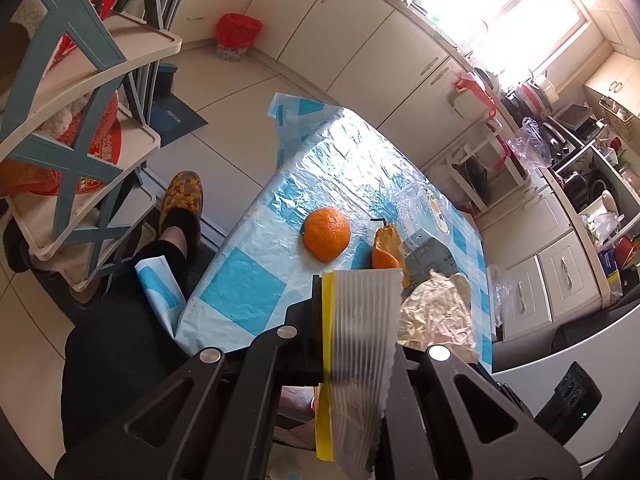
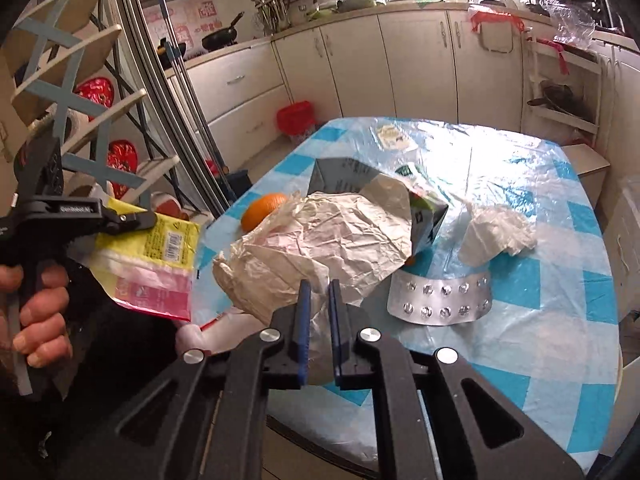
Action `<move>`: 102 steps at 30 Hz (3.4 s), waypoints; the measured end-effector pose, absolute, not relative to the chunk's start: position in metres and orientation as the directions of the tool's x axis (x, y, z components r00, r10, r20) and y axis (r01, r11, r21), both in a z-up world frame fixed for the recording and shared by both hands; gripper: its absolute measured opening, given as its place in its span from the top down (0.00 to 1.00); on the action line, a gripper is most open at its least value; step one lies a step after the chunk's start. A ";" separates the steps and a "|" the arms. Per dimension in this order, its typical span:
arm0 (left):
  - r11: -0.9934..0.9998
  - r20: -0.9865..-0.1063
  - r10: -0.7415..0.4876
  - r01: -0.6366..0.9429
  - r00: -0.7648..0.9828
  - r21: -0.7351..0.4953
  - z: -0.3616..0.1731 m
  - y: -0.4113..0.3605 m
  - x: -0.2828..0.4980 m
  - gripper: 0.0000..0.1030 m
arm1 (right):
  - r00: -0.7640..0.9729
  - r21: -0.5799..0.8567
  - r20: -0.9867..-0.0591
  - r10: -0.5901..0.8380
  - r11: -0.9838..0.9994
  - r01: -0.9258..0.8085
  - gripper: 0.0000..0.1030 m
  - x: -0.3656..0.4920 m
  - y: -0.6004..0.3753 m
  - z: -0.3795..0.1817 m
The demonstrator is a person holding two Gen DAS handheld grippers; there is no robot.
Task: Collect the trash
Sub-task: 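Reach the right gripper to the crumpled white plastic bag while the left gripper holds the wrapper, then close the right gripper on the white plastic bag and lift it, then carry both items to the yellow bucket and release them inside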
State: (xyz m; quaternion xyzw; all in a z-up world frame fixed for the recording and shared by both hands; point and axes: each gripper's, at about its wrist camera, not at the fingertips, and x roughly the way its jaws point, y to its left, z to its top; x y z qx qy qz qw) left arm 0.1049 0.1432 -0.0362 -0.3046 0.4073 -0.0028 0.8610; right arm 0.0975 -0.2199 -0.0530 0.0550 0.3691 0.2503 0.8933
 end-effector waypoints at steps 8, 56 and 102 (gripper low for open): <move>0.819 -0.683 -0.238 -0.236 0.690 -0.524 -0.024 0.144 0.099 0.99 | 0.682 0.294 -0.539 0.494 0.869 -0.398 0.91 0.072 -0.254 -0.010; 0.802 -0.513 -0.516 0.177 0.686 -0.570 0.094 -0.033 0.100 0.99 | 0.650 -0.022 -0.744 -0.156 0.978 0.209 0.91 0.091 -0.469 -0.054; 0.862 -0.751 -0.503 0.313 0.427 -0.400 -0.046 -0.304 0.170 0.46 | 0.773 0.370 -0.634 -0.038 0.862 0.346 0.30 0.139 -0.550 -0.041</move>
